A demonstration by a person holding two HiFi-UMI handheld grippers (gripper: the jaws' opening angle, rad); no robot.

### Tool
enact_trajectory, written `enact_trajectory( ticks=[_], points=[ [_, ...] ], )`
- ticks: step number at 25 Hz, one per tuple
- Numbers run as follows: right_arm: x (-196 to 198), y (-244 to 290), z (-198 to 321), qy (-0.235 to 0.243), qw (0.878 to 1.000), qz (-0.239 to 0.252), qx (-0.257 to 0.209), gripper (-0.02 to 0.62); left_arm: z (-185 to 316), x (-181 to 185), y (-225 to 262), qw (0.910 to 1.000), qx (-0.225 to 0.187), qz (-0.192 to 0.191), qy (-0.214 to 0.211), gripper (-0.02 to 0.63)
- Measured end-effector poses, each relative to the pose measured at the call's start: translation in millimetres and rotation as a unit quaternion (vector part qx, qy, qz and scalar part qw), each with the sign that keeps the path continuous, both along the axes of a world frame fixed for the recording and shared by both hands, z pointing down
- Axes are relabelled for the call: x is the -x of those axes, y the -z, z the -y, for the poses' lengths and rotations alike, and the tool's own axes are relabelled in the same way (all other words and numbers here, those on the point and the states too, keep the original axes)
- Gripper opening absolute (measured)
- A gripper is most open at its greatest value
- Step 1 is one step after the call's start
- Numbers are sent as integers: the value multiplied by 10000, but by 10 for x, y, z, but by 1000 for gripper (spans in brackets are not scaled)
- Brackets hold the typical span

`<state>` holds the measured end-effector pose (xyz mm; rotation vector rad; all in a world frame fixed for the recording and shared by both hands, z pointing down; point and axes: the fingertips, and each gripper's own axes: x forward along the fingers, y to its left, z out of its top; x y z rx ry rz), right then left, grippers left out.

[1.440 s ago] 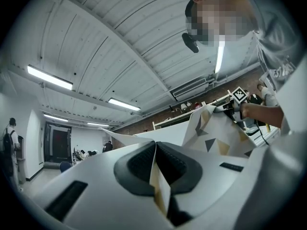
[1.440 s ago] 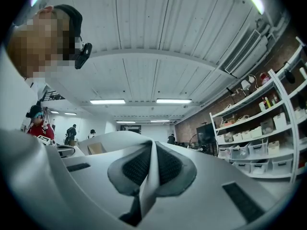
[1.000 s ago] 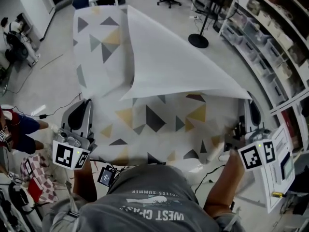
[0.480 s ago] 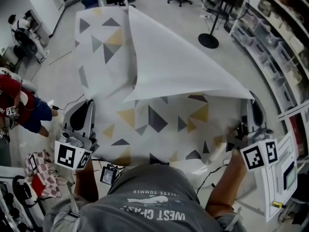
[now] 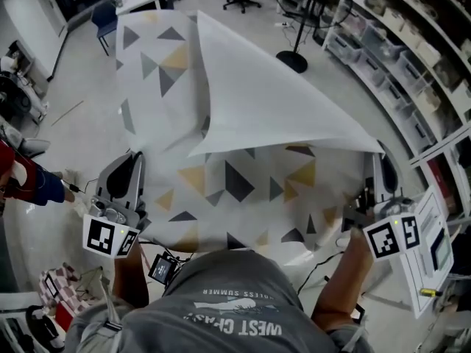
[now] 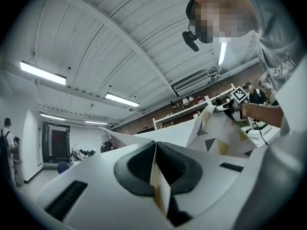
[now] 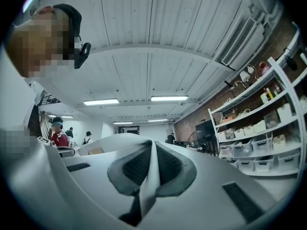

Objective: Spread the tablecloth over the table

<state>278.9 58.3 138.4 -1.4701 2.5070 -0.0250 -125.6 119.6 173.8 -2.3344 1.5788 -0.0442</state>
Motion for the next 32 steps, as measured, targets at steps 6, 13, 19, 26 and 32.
enact_trajectory(
  ticks=[6, 13, 19, 26, 32],
  points=[
    [140, 0, 236, -372, 9993, -60, 15, 14, 501, 201, -42, 9994, -12, -58, -327, 0],
    [501, -4, 493, -594, 9982, -120, 13, 14, 914, 588, -106, 9985, -27, -147, -523, 0],
    [907, 105, 640, -669, 9974, -234, -88, 14, 1121, 964, -77, 9978, -116, -211, -614, 0],
    [1121, 111, 820, -565, 9980, -260, -68, 14, 1200, 1209, -118, 9985, -113, -282, -461, 0],
    [1242, 35, 1244, -234, 9995, -206, -8, 14, 1348, 1318, -150, 9997, -50, -213, -124, 0]
  ],
)
